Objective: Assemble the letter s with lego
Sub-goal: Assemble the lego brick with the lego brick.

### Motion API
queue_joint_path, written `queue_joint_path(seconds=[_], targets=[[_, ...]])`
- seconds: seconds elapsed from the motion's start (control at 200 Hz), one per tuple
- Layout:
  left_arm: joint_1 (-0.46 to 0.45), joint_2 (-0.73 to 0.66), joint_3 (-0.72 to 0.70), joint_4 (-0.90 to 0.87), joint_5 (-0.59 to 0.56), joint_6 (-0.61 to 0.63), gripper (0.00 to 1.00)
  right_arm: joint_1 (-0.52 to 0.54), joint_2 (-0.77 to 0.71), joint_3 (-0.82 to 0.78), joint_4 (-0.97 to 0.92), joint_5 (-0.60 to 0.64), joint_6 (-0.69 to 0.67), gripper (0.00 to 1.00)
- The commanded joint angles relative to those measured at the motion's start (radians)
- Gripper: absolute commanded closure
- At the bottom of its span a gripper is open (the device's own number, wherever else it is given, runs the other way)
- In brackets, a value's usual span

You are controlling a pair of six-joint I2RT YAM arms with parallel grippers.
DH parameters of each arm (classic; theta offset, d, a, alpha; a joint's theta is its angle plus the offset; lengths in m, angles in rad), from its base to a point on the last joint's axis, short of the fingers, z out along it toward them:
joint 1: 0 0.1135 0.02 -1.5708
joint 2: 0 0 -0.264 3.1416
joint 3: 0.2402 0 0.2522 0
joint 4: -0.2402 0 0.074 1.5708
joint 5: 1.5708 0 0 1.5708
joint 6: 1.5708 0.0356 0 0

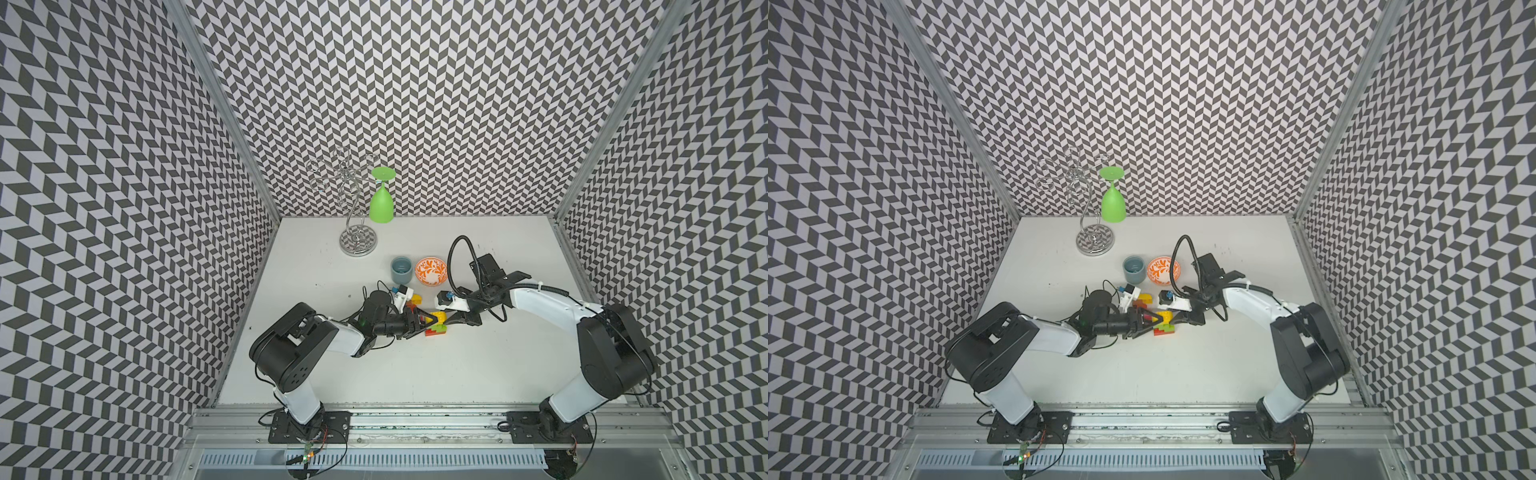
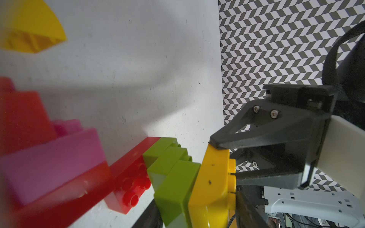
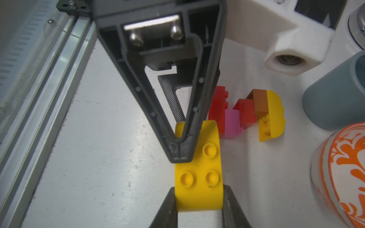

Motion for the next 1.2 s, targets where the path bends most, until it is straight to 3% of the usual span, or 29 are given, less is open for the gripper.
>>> queue_joint_path(seconds=[0.0, 0.476, 0.831, 1.197], targets=[[-0.007, 0.015, 0.008, -0.008, 0.01, 0.01, 0.44, 0.008, 0.01, 0.03, -0.005, -0.002, -0.018, 0.96], [-0.007, 0.03, -0.009, 0.01, 0.015, 0.008, 0.48, 0.016, 0.009, 0.03, 0.007, 0.015, -0.002, 0.93], [-0.007, 0.057, -0.026, 0.04, 0.022, 0.0, 0.47, 0.02, 0.01, 0.024, 0.031, 0.033, 0.032, 0.8], [-0.007, 0.03, -0.02, -0.005, 0.007, 0.019, 0.38, 0.02, -0.003, 0.011, 0.056, 0.046, 0.063, 0.64]])
